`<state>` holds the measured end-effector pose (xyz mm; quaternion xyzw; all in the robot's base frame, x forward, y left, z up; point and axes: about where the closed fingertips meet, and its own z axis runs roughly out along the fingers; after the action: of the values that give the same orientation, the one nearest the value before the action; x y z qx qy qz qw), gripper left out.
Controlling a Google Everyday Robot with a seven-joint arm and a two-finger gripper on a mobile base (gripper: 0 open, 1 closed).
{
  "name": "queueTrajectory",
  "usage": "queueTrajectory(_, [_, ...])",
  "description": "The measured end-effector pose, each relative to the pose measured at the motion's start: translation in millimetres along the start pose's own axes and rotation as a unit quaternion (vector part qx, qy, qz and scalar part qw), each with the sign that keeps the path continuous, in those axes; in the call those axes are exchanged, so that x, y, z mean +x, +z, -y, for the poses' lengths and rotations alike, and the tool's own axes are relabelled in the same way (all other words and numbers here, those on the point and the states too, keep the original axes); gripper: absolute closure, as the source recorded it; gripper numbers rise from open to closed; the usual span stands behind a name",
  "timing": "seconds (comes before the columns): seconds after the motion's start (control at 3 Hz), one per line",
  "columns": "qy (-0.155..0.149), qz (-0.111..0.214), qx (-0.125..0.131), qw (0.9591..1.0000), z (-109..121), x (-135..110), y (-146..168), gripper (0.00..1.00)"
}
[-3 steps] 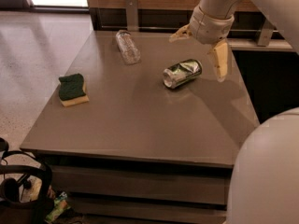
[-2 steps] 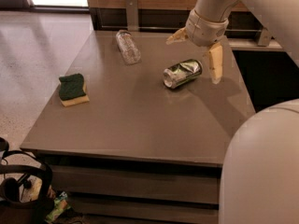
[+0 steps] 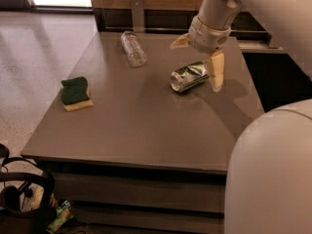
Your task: Place green can upright
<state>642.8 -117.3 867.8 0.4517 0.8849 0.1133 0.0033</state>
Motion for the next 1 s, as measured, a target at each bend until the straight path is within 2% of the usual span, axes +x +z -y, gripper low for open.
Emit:
queueTrajectory(0.33, [0.027,0.003,-0.005,0.9996,6.8,-1.0,0.9,0.0])
queueTrajectory(0.67, [0.034,0.006,-0.006,0.9994,10.6,-0.7,2.9,0.0])
queueTrajectory(1.0, [0.028,0.008,0.001,0.9996,5.1,0.1,7.3,0.0])
